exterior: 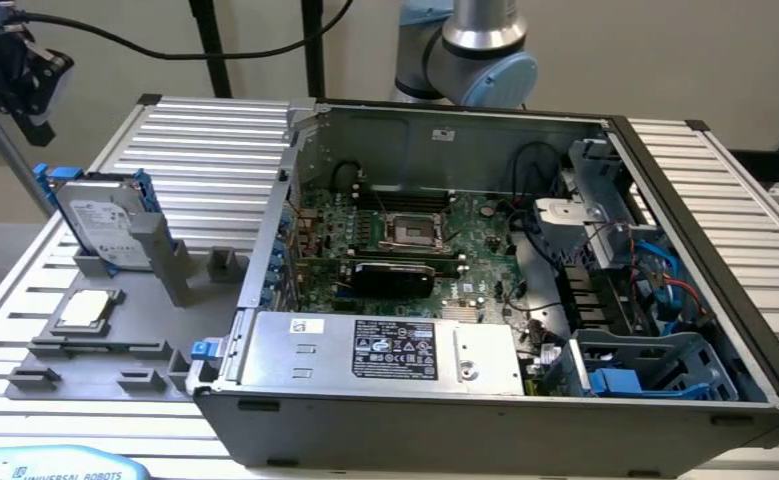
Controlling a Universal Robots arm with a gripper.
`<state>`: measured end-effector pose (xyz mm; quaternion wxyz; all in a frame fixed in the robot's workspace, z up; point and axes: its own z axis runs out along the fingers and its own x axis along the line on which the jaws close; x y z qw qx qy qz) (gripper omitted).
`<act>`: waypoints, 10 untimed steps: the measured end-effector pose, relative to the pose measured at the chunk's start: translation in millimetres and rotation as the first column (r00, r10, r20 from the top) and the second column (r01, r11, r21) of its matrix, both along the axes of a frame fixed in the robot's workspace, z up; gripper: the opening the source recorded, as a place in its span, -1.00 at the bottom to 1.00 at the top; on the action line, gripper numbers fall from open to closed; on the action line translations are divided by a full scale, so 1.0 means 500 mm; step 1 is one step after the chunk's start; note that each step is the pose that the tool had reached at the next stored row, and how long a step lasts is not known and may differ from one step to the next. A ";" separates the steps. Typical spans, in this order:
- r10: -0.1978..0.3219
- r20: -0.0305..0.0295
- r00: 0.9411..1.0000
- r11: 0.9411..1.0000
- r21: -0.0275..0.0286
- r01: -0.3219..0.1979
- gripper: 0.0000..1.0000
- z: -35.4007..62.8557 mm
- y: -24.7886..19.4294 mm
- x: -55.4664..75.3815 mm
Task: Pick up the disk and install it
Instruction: 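Reach for the disk, then pick up the disk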
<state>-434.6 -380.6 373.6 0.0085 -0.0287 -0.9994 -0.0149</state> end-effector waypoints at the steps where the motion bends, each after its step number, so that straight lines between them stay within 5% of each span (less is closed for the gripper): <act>1: 0.008 0.000 1.000 1.000 -0.003 -0.008 -0.79 -0.001 0.0006 -0.002; 10: 0.024 0.000 1.000 1.000 -0.005 -0.024 -0.79 -0.002 0.0026 -0.005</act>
